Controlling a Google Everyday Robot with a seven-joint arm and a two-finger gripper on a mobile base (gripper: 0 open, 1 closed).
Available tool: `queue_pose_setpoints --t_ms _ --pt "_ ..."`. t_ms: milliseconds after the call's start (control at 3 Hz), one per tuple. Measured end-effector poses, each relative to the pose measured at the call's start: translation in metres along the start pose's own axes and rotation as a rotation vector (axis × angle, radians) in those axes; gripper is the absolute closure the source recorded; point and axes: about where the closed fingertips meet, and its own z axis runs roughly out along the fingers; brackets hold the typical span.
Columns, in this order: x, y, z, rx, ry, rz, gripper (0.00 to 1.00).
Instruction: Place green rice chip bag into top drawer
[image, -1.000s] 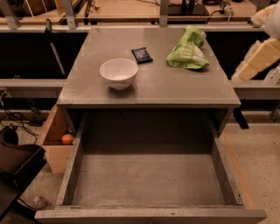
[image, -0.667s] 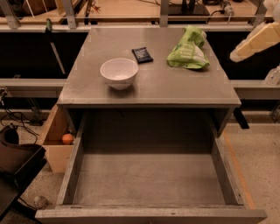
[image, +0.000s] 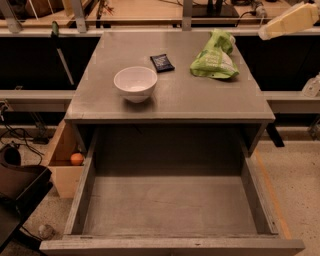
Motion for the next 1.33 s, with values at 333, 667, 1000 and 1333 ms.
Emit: queue_pose_setpoints --t_ms 333,667,1000,1333 --pt "0.0 0.0 0.0 -0.001 0.0 -0.005 0.0" --pt "-0.012 0.008 0.033 -0.042 -0.051 0.042 0.0" --pt "-0.029 0.017 0.092 -0.106 -0.102 0.125 0.0" --pt "-0.049 0.027 0.15 -0.123 -0.109 0.157 0.0"
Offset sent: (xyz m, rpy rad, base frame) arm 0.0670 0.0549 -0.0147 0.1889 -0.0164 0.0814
